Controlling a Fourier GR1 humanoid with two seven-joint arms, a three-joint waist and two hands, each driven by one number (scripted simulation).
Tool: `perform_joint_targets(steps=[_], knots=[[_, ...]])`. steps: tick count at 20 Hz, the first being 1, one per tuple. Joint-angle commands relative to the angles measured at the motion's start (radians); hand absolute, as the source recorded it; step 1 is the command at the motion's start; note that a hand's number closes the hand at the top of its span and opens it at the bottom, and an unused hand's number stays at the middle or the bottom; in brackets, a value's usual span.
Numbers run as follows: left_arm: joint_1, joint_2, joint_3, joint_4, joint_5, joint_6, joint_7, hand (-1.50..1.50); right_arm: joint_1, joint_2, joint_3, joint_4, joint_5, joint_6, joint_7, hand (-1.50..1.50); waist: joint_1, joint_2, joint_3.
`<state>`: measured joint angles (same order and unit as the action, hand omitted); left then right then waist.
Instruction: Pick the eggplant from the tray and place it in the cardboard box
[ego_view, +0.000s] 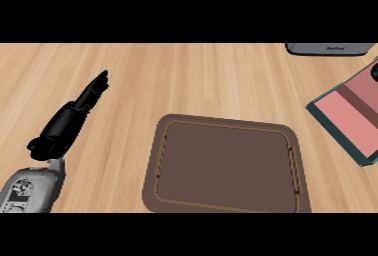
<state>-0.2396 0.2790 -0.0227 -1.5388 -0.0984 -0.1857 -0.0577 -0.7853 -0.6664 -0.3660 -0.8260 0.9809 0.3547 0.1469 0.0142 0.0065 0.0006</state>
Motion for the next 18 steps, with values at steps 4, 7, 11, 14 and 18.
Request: perform_joint_targets(steps=[4,7,11,14,18], knots=[[0.046,-0.024,-0.027,-0.076,-0.012,-0.002,0.036,0.00,-0.002,-0.092,0.005,0.176,-0.031,0.166,-0.137,-1.50,0.001,-0.005,0.000],[0.031,-0.016,-0.003,-0.035,-0.011,-0.007,-0.003,0.00,-0.008,-0.104,0.005,0.261,-0.040,0.107,-0.288,-1.50,0.008,0.000,0.001],[0.009,-0.005,0.015,0.030,0.002,-0.030,-0.040,0.00,-0.032,-0.059,-0.091,0.218,-0.143,0.014,-0.365,-1.50,-0.001,0.000,0.001],[0.025,-0.002,0.018,-0.013,-0.003,-0.014,-0.002,0.00,-0.091,-0.019,-0.301,0.218,-0.342,-0.015,-0.361,-1.50,-0.010,-0.012,0.004],[0.043,0.002,0.023,0.003,-0.006,-0.015,-0.025,0.00,-0.119,-0.002,-0.506,0.279,-0.517,-0.061,-0.294,-1.50,-0.016,-0.007,0.002]])
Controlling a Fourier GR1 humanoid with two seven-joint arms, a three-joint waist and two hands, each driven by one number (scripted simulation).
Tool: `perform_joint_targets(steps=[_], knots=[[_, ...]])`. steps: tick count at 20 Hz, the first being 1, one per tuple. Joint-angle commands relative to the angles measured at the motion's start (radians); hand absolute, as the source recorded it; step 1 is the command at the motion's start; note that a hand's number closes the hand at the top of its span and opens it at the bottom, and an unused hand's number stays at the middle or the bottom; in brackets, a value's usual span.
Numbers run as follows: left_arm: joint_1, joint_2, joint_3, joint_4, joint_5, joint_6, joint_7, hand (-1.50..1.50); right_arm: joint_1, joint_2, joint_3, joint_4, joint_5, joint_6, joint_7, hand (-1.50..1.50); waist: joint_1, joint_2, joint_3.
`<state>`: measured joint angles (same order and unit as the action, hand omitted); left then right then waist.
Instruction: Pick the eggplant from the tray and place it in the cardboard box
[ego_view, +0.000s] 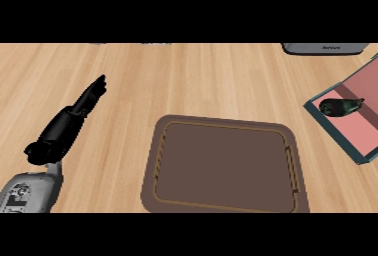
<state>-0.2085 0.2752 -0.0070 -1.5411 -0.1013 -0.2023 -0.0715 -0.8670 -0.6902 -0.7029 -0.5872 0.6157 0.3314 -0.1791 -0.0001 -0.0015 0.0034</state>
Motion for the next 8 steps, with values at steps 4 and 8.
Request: perform_joint_targets(steps=[4,8], knots=[[0.008,-0.003,0.004,-0.013,-0.004,0.003,-0.014,0.00,-0.012,-0.105,-0.270,0.117,-0.227,-0.024,0.051,-1.50,0.009,0.008,-0.001],[-0.016,-0.012,-0.009,0.027,-0.030,0.004,-0.046,0.00,0.027,-0.160,-0.297,0.192,-0.247,-0.092,-0.026,-1.50,0.022,0.016,0.000]])
